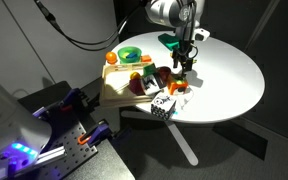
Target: Put the soft orange block on the tray
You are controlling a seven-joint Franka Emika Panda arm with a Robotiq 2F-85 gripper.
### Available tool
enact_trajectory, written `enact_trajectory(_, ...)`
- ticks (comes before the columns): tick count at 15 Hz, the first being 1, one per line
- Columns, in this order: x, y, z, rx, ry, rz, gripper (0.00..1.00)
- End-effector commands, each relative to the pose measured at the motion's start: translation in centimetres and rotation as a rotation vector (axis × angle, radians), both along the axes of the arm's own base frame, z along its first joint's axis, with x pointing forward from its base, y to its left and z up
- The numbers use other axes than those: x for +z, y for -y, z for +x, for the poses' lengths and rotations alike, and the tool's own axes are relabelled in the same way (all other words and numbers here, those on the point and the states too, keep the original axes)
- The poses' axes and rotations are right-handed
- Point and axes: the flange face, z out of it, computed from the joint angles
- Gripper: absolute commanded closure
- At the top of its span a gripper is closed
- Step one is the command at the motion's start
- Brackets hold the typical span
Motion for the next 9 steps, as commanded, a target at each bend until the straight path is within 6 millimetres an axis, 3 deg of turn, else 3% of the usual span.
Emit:
enact_trajectory(1,-0.04,-0.04,0.99,-0.014,-0.013,-0.032,0.0)
enact_trajectory(9,-0.88,0.63,1.38,-0.017,-0.028,-0.058,0.0)
